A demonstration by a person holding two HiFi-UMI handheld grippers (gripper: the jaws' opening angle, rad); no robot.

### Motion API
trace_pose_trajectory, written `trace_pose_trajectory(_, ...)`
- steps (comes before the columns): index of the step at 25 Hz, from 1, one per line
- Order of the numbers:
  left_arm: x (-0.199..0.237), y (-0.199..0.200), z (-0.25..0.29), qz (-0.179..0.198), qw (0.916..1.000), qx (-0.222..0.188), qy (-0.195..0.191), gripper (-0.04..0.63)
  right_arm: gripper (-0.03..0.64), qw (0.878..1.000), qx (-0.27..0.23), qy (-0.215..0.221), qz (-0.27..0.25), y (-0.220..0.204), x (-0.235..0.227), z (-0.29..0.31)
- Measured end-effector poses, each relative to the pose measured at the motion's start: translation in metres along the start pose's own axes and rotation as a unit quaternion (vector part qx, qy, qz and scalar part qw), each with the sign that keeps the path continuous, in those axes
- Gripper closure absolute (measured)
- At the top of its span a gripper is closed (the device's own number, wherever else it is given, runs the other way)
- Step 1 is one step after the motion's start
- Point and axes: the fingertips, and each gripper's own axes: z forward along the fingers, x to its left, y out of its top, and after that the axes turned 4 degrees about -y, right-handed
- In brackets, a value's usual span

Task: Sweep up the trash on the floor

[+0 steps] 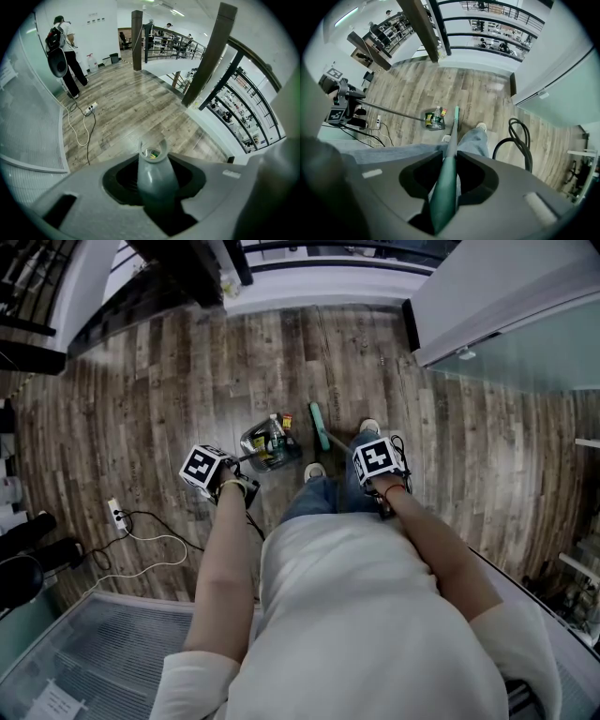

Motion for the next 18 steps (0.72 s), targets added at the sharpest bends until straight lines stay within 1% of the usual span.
trace_pose_trajectory(4, -0.0004, -0.0015, 0.0008, 0.0, 1.0, 0.0, 0.0, 0.485, 0.52, 1.0, 0.001, -0.005, -0.013, -0.0008, -0.0006, 0.0009)
trace_pose_trajectory(18, 0.0019, -0.0018, 0.0006, -0.001, 1.0, 0.0, -0.004, 0.485, 0.52, 1.0, 0.003, -0.005, -0.009, -0.0024, -0.0011, 0.0022)
